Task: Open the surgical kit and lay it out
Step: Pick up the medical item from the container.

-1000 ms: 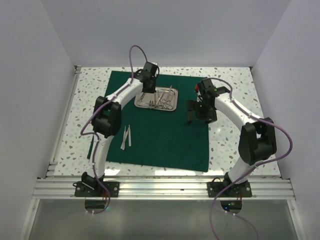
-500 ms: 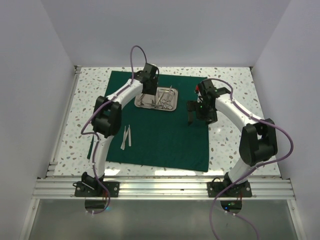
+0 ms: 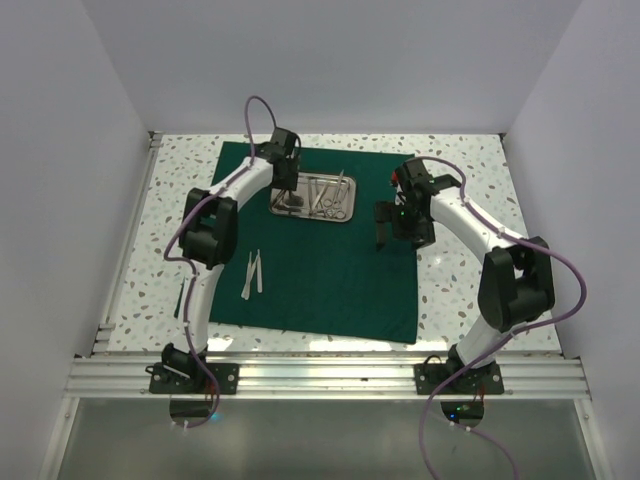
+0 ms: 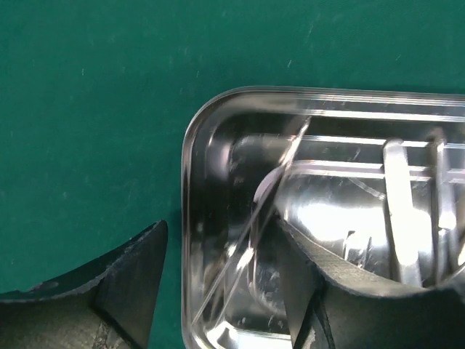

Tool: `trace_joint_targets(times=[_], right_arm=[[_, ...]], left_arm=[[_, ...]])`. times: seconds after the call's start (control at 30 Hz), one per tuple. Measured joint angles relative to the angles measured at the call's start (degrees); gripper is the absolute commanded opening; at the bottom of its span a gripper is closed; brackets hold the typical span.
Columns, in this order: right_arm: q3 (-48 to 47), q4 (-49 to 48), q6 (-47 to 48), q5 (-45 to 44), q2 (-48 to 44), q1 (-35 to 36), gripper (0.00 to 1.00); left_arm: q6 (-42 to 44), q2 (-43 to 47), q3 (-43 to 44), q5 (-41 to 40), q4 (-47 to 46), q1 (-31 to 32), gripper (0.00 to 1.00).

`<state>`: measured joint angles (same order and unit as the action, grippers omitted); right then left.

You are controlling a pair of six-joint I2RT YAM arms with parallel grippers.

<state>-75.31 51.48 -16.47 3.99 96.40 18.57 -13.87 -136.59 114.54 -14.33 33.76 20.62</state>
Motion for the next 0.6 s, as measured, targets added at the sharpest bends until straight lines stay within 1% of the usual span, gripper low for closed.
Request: trace_joint_targets(times=[0.13, 0.23, 0.33, 0.6], right_arm=[[-0.4, 0.3, 0.0, 0.0, 0.4, 0.0, 0.98], [-0.7, 0.2, -0.2, 0.0, 1.0, 0.0, 0.98], [-0.7, 0.2, -0.4, 0.0, 1.2, 0.0, 0.98], [-0.9, 0.2, -0.4, 0.0, 1.9, 0.0, 0.98]], left_arm=[[0.0, -0.4, 0.3, 2.0, -0.7, -0.1, 0.62], [0.1, -0.4, 0.3, 2.3, -1.0, 0.0, 0.59], [0.2, -0.5, 0.3, 2.3, -1.0, 0.0, 0.58], [0.2, -0.5, 0.6, -1.2, -0.6, 0.8, 0.57]])
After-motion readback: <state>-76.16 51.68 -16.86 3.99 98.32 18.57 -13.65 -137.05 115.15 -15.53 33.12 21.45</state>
